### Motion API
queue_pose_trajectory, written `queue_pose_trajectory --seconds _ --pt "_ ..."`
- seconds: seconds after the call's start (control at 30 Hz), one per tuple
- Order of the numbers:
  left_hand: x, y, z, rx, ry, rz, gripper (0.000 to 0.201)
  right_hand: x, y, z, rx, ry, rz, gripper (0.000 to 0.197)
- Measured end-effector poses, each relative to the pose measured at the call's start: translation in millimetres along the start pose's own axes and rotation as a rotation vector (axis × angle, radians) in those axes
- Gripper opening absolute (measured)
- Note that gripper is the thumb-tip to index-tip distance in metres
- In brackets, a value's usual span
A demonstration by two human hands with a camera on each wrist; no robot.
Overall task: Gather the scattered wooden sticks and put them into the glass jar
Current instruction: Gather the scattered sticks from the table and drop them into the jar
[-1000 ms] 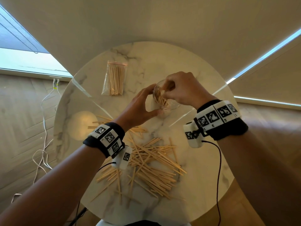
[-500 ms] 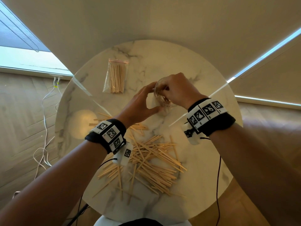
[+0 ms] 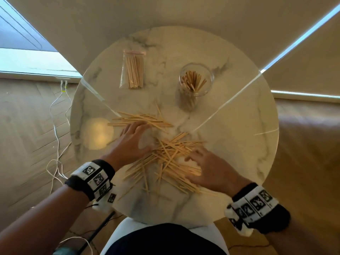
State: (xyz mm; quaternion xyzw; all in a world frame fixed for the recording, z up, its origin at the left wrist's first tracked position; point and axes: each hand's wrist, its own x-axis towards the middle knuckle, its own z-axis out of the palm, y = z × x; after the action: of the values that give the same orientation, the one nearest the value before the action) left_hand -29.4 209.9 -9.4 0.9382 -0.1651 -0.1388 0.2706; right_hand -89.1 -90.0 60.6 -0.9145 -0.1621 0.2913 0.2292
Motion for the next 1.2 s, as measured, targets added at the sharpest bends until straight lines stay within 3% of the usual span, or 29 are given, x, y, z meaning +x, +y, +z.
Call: queue_pose_trajectory --seconds 0.1,0.2,0.27,0.4,0.5,0.6,0.7,0.8,0.87,1.07,1.13,1.2 --pt "-58.6 -2.6 27.4 0.086 0.001 0.189 0.056 -18.5 -2.0 75.3 -0.178 -0.131 -0.021 0.048" --pt "-93.0 -3.4 52.7 0.182 -0.061 0.369 0.059 -13.2 1.7 107.4 -0.172 -0.005 0.026 0.037" --pt "-93.4 0.2 63.6 0.222 -0.073 0.415 0.051 -3.2 4.5 108.4 -0.173 0.100 0.058 0.027" --pt "-56.8 9.3 73.1 0.189 -0.052 0.305 0.035 20.4 16.4 90.7 -0.125 0.184 0.073 0.035" --pt "-32.4 27.4 57.1 0.105 -0.033 0.236 0.032 23.3 17.9 66.5 -0.053 0.270 0.134 0.028" --pt "-16.9 22.9 46.2 0.037 0.062 0.074 0.034 12.8 17.5 51.2 0.000 0.351 0.450 0.047" --pt "-6.5 11.4 47.8 0.055 -0.011 -0.058 0.042 3.1 16.3 59.0 0.159 0.341 0.690 0.068" --pt "-1.7 23.6 53.1 0.065 -0.122 -0.007 0.043 8.8 9.6 71.8 0.233 0.329 0.655 0.064" --pt "-1.7 32.6 56.5 0.077 -0.146 0.043 0.041 16.0 6.1 71.3 0.256 0.409 0.614 0.058" --pt "23.7 36.1 43.5 0.133 -0.060 0.107 0.032 6.5 2.3 69.9 0.394 0.641 0.679 0.050" --pt "40.0 40.9 34.7 0.150 -0.041 0.083 0.038 -3.6 -4.2 77.5 0.555 0.555 0.772 0.048" --pt "57.0 46.7 29.7 0.202 -0.110 0.062 0.048 -4.0 -8.3 85.6 0.674 0.465 0.838 0.048"
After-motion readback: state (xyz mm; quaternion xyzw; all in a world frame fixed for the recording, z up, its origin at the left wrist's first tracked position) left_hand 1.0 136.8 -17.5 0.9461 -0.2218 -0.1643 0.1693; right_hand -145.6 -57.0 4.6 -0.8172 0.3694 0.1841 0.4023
